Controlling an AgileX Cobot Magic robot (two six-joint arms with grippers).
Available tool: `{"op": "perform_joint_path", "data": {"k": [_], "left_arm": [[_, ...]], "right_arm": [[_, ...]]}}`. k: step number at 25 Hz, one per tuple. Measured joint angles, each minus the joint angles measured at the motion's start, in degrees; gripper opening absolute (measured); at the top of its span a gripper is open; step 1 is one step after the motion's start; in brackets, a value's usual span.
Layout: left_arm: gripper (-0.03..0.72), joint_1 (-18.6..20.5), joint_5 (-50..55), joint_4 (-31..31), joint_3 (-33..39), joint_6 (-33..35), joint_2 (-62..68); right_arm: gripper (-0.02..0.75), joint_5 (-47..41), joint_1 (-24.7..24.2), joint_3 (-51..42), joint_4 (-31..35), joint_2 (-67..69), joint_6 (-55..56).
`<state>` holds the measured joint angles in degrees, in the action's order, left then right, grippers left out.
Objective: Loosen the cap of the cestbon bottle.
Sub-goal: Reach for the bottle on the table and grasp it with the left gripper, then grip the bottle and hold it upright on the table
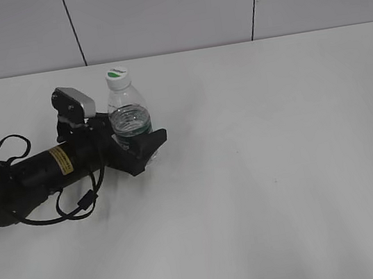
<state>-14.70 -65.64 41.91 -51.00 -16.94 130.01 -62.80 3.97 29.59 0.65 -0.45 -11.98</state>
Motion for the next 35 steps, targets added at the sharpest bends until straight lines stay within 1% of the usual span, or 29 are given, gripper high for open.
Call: {"op": "perform_joint_path", "data": {"k": [3,5,8,10,11,19,22,24,33,35], "left_arm": [[0.591,0.0,0.53,-0.08,0.0,0.0,0.0],[0.571,0.0,0.84,-0.02,0.0,0.0,0.0],[0.501,0.0,1.0,-0.02,0.0,0.0,0.0],[0.432,-0.04,1.0,0.04,0.0,0.06,0.0],[0.412,-0.06,1.0,0.04,0.0,0.16,0.0],[0.41,-0.06,1.0,0.12,0.0,0.2,0.02],[0.41,-0.06,0.89,1.28,0.0,0.28,0.02],[0.41,-0.06,0.41,3.06,0.0,0.3,0.02],[0.41,-0.11,-1.71,15.64,0.0,0.3,0.06],[0.41,-0.46,-2.06,17.37,0.0,0.1,0.06]], "right_arm": [[0.533,0.0,0.0,0.0,0.0,0.0,0.0],[0.533,0.0,0.0,0.0,0.0,0.0,0.0],[0.533,0.0,0.0,0.0,0.0,0.0,0.0],[0.533,0.0,0.0,0.0,0.0,0.0,0.0],[0.533,0.0,0.0,0.0,0.0,0.0,0.0],[0.533,0.0,0.0,0.0,0.0,0.0,0.0],[0.533,0.0,0.0,0.0,-0.2,0.0,0.0],[0.533,0.04,0.0,0.0,-0.2,0.0,0.0],[0.533,0.04,0.0,0.0,-0.2,0.0,-0.05],[0.533,0.04,0.0,0.0,-0.2,0.0,-0.05]]}}
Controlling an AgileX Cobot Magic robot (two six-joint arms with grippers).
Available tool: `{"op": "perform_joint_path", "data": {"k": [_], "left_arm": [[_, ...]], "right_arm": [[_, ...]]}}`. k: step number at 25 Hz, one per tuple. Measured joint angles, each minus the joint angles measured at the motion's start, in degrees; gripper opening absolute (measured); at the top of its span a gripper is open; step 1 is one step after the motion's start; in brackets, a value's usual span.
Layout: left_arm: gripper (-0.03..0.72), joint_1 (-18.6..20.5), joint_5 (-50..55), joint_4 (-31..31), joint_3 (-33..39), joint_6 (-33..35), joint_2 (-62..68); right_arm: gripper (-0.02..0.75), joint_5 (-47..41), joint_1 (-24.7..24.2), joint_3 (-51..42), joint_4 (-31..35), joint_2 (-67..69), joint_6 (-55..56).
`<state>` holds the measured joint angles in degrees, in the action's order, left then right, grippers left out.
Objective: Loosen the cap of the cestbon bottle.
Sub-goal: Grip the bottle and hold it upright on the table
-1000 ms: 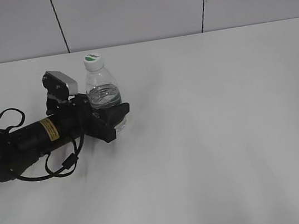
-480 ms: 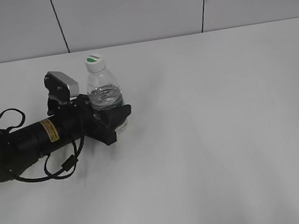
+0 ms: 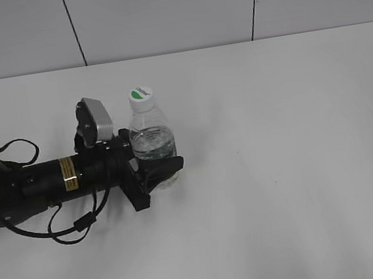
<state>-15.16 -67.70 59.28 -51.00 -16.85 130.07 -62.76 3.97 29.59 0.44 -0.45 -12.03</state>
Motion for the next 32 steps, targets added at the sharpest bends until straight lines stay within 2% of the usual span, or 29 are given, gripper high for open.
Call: {"op": "perform_joint_path", "data": {"k": [6,11,22,28,32], "left_arm": [[0.41,-5.16,0.18,0.14,0.0,-0.26,0.0],[0.41,-9.4,0.24,-4.43,-0.07,-0.4,0.0],[0.41,-9.89,0.47,-6.69,-0.46,-0.4,0.0],[0.41,-9.89,-0.39,-6.46,-0.52,-0.24,1.38],[0.41,-9.89,-0.74,-6.44,-0.64,0.08,1.57]], "right_arm": [[0.533,0.0,0.0,0.0,0.25,0.0,0.05],[0.533,0.0,0.0,0.0,0.25,0.0,0.05],[0.533,0.54,0.0,0.34,-0.04,1.33,-1.29],[0.533,10.07,0.0,4.24,0.76,12.38,-2.29],[0.533,14.52,0.0,8.42,1.17,24.6,-3.32]]}}
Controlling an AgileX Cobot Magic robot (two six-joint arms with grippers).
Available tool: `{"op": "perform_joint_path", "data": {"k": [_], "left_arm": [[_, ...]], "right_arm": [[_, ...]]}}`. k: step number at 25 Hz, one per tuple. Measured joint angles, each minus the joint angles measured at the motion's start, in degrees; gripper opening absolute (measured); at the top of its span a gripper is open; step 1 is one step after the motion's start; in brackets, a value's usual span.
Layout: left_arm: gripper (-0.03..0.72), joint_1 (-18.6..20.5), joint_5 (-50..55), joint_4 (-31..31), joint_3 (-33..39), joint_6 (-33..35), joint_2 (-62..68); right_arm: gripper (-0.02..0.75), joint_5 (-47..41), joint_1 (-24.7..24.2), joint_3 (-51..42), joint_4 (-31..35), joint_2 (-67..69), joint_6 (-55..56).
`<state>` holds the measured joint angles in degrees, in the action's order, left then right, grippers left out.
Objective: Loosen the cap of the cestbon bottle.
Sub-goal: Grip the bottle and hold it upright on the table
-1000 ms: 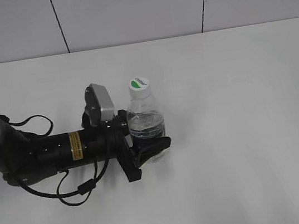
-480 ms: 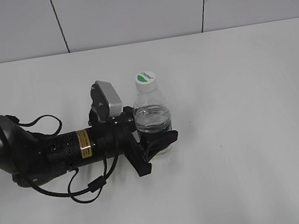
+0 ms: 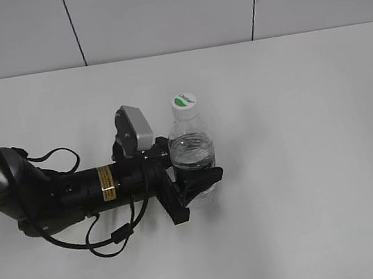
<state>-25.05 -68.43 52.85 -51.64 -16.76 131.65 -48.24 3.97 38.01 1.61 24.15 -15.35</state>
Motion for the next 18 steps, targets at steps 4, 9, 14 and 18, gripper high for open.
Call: {"op": "perform_joint_path", "data": {"k": [4,9,14,18], "left_arm": [[0.41,0.0,-0.04,0.0,0.0,0.0,0.05],[0.41,0.0,-0.09,0.05,0.0,0.04,0.05],[0.41,0.0,-0.14,0.11,0.0,0.11,0.05],[0.41,0.0,-0.2,0.16,0.0,0.11,0.05]], "right_arm": [[0.533,2.78,0.0,6.78,0.2,13.03,-1.44],[0.533,3.19,0.0,20.3,1.68,30.51,-1.91],[0.533,0.28,0.0,35.18,2.47,44.03,-1.97],[0.533,-6.41,0.0,45.13,2.9,54.67,-1.8]]}}
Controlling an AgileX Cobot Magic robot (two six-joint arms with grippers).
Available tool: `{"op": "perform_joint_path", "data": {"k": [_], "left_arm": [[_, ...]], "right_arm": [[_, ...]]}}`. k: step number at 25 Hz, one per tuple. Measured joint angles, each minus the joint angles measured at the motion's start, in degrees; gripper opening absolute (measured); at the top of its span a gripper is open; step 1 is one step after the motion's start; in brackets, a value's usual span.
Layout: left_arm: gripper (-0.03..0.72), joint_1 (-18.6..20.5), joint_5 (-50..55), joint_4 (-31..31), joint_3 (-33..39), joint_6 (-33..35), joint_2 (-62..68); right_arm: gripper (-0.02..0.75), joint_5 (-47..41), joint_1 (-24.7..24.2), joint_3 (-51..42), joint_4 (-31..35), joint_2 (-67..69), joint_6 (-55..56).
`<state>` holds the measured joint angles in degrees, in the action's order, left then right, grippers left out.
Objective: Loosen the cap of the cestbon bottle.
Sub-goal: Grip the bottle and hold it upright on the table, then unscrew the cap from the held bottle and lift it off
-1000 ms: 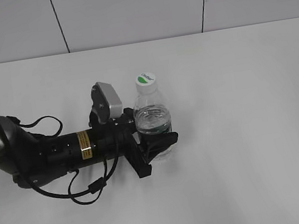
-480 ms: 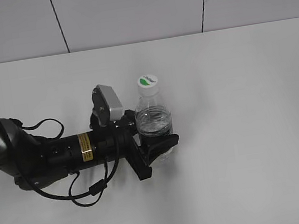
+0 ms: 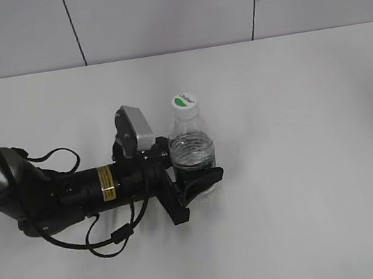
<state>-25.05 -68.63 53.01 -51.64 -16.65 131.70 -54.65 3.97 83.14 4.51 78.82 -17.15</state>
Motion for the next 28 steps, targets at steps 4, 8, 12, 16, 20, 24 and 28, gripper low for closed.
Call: {"op": "perform_joint_path", "data": {"k": [4,8,12,16,20,24,28], "left_arm": [[0.41,0.0,-0.05,0.0,0.0,0.02,0.0],[0.41,0.0,-0.04,0.0,0.0,0.02,0.0],[0.41,0.0,-0.06,0.0,0.0,0.02,0.0],[0.41,0.0,-0.06,0.05,0.0,0.02,0.0],[0.41,0.0,-0.11,0.05,0.0,0.02,0.0],[0.41,0.0,-0.11,0.05,0.0,0.07,0.0],[0.41,0.0,-0.11,0.05,0.0,0.07,0.0]], "right_arm": [[0.54,-4.79,0.0,6.69,1.23,8.15,0.71],[0.563,-7.87,0.0,11.2,2.68,14.7,1.55],[0.566,-11.35,0.06,13.74,2.87,20.27,2.81],[0.579,-12.33,0.06,13.8,2.94,24.05,3.23],[0.597,-12.6,0.32,13.8,5.1,25.7,3.36],[0.597,-13.31,3.38,13.85,5.96,25.7,3.58],[0.596,-13.83,11.75,13.85,5.29,25.7,3.65]]}}
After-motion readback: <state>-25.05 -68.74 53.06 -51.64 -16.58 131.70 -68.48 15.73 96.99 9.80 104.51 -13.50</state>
